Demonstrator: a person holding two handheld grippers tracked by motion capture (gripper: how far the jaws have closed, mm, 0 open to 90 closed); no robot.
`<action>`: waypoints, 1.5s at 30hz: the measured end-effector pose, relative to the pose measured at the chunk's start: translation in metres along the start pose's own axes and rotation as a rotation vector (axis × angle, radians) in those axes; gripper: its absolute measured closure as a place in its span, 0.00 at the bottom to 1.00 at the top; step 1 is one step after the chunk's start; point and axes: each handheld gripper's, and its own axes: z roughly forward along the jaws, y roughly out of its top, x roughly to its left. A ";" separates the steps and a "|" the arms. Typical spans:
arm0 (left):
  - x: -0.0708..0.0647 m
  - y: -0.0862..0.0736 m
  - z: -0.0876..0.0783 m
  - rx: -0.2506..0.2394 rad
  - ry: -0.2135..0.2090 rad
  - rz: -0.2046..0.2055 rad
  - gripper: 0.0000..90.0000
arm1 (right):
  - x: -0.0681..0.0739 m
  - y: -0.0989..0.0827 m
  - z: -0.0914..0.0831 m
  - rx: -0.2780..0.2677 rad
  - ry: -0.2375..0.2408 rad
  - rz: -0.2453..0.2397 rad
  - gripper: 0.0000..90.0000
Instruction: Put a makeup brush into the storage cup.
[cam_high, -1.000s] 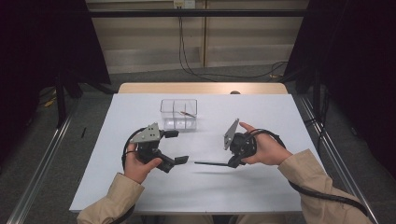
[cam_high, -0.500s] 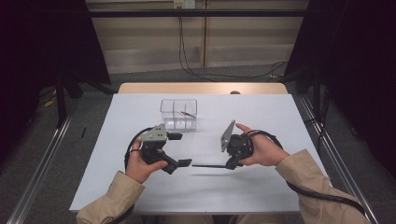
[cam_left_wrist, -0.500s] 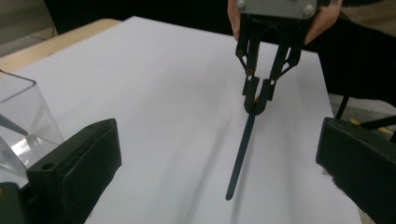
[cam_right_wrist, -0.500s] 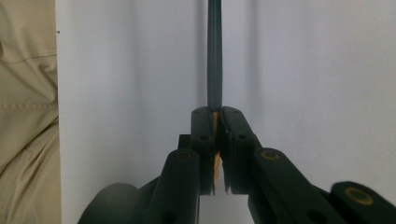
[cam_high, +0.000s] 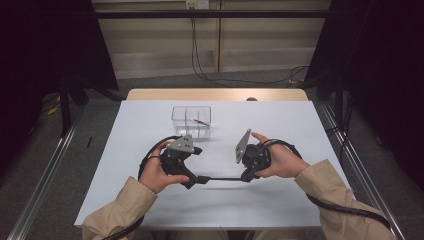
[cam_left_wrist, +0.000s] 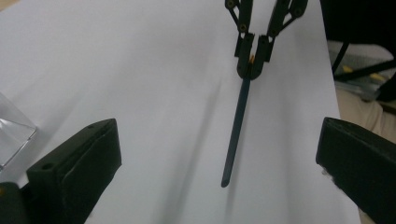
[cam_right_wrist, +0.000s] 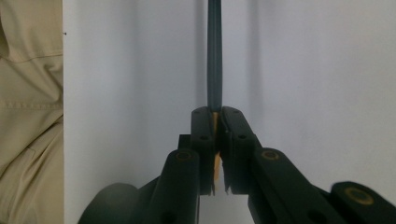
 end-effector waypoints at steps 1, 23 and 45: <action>0.000 0.002 0.001 0.019 -0.002 0.000 0.00 | 0.000 0.000 0.000 0.000 -0.002 0.004 0.94; -0.001 0.022 0.018 0.300 -0.043 -0.012 0.27 | 0.000 0.001 -0.003 -0.002 -0.009 -0.002 0.94; -0.004 0.028 0.032 0.431 -0.061 0.037 0.75 | 0.002 0.008 -0.007 -0.025 -0.021 -0.008 0.94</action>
